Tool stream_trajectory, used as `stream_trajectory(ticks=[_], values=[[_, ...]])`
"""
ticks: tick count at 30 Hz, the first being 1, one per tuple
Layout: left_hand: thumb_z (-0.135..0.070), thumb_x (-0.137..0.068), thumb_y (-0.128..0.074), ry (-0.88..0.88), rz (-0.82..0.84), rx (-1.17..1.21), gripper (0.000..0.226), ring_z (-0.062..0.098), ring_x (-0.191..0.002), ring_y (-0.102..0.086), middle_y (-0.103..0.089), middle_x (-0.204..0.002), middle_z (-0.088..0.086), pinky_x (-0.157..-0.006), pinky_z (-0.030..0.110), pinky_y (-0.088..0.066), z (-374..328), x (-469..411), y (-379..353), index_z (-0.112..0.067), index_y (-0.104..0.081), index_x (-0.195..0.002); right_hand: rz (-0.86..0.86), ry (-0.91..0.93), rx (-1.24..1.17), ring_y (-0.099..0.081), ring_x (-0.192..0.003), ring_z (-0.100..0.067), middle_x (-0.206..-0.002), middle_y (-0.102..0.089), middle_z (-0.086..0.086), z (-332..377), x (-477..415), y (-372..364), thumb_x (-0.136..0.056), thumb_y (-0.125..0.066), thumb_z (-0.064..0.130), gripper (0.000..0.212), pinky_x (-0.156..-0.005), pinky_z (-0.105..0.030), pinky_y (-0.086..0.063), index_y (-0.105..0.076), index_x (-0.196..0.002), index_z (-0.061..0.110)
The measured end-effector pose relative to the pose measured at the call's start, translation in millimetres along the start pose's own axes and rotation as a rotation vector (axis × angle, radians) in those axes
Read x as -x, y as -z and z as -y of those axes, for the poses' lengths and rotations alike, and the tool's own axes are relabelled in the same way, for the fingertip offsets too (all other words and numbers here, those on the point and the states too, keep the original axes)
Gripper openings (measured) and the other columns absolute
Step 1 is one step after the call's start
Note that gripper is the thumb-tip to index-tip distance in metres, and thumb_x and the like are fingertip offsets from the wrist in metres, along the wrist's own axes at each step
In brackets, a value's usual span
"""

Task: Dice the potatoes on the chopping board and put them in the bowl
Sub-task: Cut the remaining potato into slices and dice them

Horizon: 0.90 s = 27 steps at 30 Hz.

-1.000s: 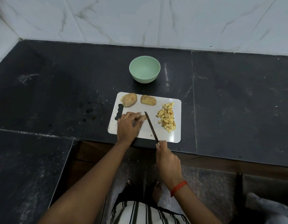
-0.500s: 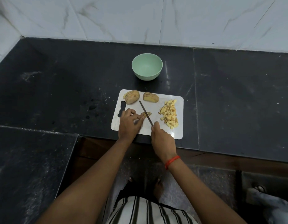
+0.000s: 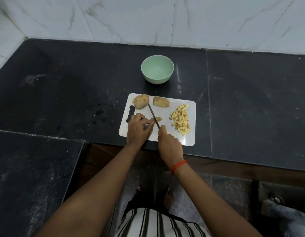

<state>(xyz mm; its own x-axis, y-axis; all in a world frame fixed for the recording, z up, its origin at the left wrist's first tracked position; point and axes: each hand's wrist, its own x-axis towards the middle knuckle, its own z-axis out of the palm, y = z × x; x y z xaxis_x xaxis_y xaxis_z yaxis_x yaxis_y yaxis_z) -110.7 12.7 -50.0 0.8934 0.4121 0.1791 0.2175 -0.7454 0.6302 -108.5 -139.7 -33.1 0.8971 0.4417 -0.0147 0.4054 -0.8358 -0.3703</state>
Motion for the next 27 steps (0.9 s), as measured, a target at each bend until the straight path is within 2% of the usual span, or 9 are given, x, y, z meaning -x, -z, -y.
stream_trajectory(ticks=[5, 12, 17, 20, 22, 27], values=[[-0.038, -0.094, -0.069, -0.009, 0.007, 0.0, 0.026, 0.016, -0.089, -0.044, -0.052, -0.094, -0.003, -0.073, 0.042, -0.047, 0, 0, 0, -0.013, -0.076, -0.09, -0.001, 0.014, -0.016, -0.064, -0.059, -0.033, -0.072, -0.064, -0.008, -3, -1, -2, -0.106, -0.038, 0.023, 0.017, -0.05, -0.035, -0.041, -0.026, -0.117, 0.022], [-0.042, -0.096, -0.067, -0.028, 0.012, -0.087, 0.03, 0.019, -0.094, -0.047, -0.058, -0.097, -0.001, -0.075, 0.041, -0.045, -2, 0, -2, -0.014, -0.076, -0.089, 0.148, -0.013, -0.023, -0.065, -0.065, -0.034, -0.078, -0.066, -0.01, -15, 5, 18, -0.106, -0.035, 0.019, 0.02, -0.057, -0.041, -0.053, -0.028, -0.124, 0.022], [-0.04, -0.095, -0.067, 0.011, 0.015, -0.092, 0.027, 0.02, -0.096, -0.047, -0.058, -0.099, -0.001, -0.079, 0.041, -0.045, -3, 0, -3, -0.015, -0.077, -0.092, 0.166, -0.058, 0.013, -0.067, -0.074, -0.037, -0.085, -0.068, -0.006, -27, 56, 23, -0.107, -0.034, 0.024, 0.015, -0.055, -0.038, -0.039, -0.031, -0.122, 0.022], [-0.04, -0.095, -0.067, 0.013, 0.02, -0.096, 0.028, 0.019, -0.096, -0.048, -0.059, -0.099, 0.0, -0.079, 0.039, -0.043, -5, 2, -3, -0.014, -0.076, -0.094, 0.156, -0.082, -0.052, -0.066, -0.071, -0.037, -0.081, -0.064, -0.005, -31, 77, 22, -0.108, -0.032, 0.031, 0.008, -0.057, -0.039, -0.044, -0.029, -0.109, 0.024], [-0.04, -0.095, -0.068, 0.013, 0.013, -0.072, 0.028, 0.018, -0.095, -0.048, -0.059, -0.098, 0.0, -0.08, 0.038, -0.043, -3, 2, -3, -0.014, -0.076, -0.095, 0.117, -0.101, -0.124, -0.064, -0.066, -0.037, -0.075, -0.062, -0.003, -31, 82, 21, -0.108, -0.03, 0.035, 0.014, -0.056, -0.04, -0.047, -0.029, -0.101, 0.024], [-0.041, -0.096, -0.066, 0.002, 0.027, -0.038, 0.029, 0.017, -0.093, -0.05, -0.065, -0.097, -0.003, -0.08, 0.041, -0.044, 1, 1, -4, -0.014, -0.075, -0.091, -0.032, -0.103, -0.185, -0.064, -0.063, -0.036, -0.072, -0.064, -0.004, -18, 66, 20, -0.107, -0.031, 0.036, 0.018, -0.05, -0.038, -0.045, -0.034, -0.099, 0.021]])
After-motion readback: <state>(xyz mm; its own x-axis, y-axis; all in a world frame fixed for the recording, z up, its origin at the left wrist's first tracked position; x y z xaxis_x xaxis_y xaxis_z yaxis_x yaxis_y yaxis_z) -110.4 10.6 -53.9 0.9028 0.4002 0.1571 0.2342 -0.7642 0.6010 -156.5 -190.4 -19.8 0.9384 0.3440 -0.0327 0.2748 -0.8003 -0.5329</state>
